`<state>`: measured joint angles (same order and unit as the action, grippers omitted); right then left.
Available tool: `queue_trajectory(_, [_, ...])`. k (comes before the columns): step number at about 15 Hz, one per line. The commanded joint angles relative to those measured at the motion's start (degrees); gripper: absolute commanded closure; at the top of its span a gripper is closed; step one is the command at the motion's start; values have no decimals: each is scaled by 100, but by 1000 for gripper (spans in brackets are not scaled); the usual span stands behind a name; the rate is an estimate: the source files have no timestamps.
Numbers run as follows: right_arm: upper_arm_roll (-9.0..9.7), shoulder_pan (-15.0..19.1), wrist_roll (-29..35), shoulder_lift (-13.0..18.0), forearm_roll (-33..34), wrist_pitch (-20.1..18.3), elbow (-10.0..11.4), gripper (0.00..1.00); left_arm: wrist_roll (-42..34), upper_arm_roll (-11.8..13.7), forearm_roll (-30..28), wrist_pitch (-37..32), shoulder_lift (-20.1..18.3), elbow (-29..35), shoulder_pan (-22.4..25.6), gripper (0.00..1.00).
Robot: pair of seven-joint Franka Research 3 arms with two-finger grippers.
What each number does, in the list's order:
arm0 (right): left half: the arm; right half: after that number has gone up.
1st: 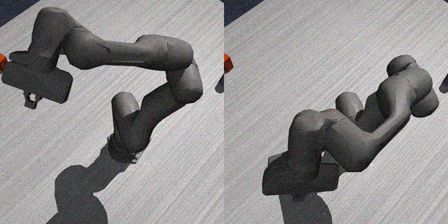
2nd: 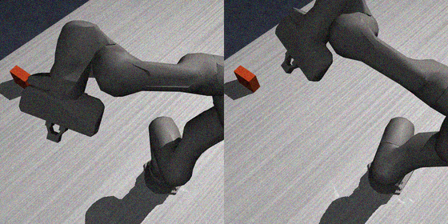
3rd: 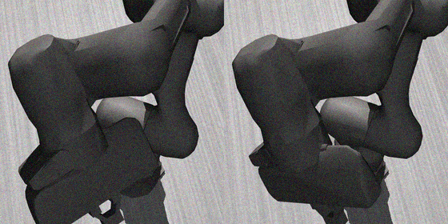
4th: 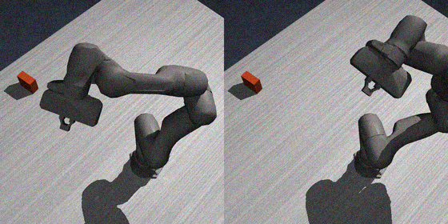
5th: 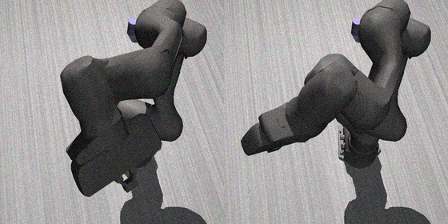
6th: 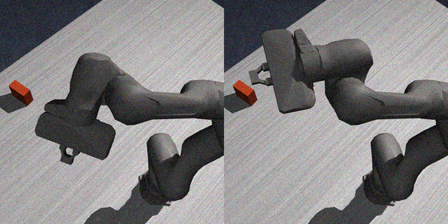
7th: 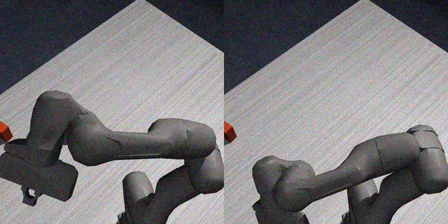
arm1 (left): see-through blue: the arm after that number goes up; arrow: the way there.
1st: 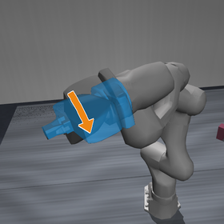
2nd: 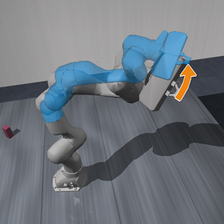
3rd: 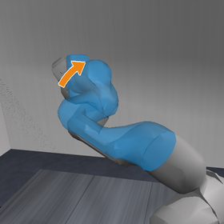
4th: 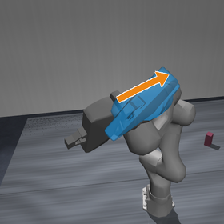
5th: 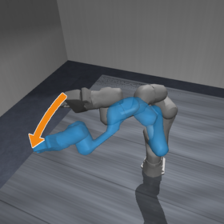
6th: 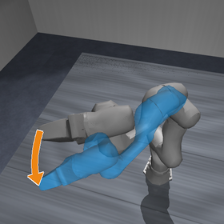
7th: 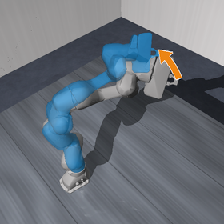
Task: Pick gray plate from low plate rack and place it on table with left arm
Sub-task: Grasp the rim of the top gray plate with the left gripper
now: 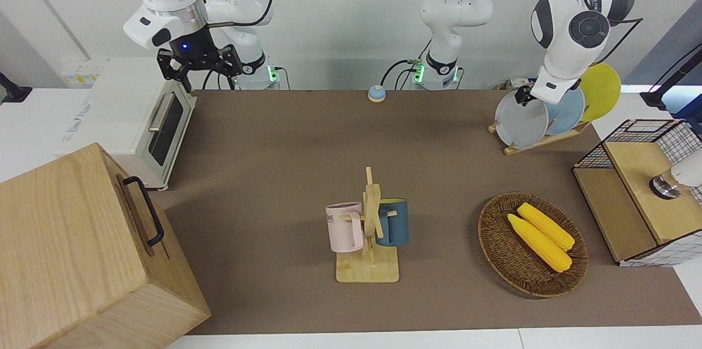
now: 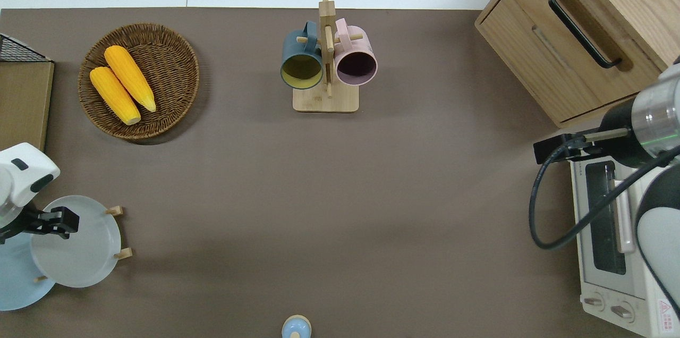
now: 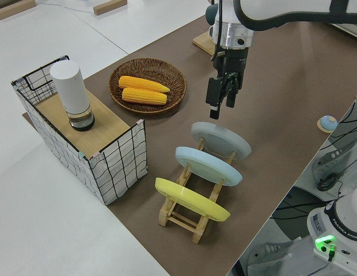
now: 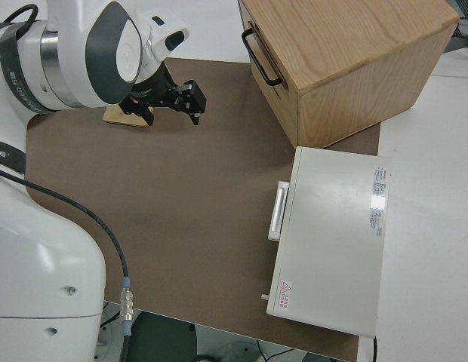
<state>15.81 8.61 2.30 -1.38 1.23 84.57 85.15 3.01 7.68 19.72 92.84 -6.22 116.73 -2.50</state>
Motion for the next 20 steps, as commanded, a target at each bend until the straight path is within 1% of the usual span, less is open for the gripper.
queue_trajectory(1, [98,106,69,15,8,-81,-51,17,112,-56,181,234,-143,464,144,13])
queue_trajectory(4, [98,106,69,15,8,-81,-51,17,130,-4,181,296,-29,527,153,15])
queue_trajectory(5, [98,106,69,15,8,-81,-51,17,121,-3,181,322,-28,527,153,32])
queue_trajectory(6, [98,106,69,15,8,-72,-51,17,130,-3,181,331,-20,527,162,81])
queue_trajectory(7, [98,106,69,15,8,-72,-51,17,138,-3,181,331,-11,527,162,152])
queue_trajectory(8, [98,106,69,15,8,-81,-51,17,182,5,181,340,-2,527,162,290])
queue_trajectory(11, [98,106,69,7,8,-81,-51,17,595,23,181,463,33,544,153,552])
queue_trajectory(13, [98,106,69,7,8,-81,-51,17,604,32,172,481,51,553,162,765])
queue_trajectory(15, [98,106,69,15,8,-81,-51,17,604,40,164,489,51,553,162,999])
queue_trajectory(17, [98,106,69,7,8,-81,-51,17,596,41,155,498,51,553,162,1000])
queue_trajectory(20, [98,106,69,15,8,-81,-51,17,534,128,137,498,51,527,162,1000])
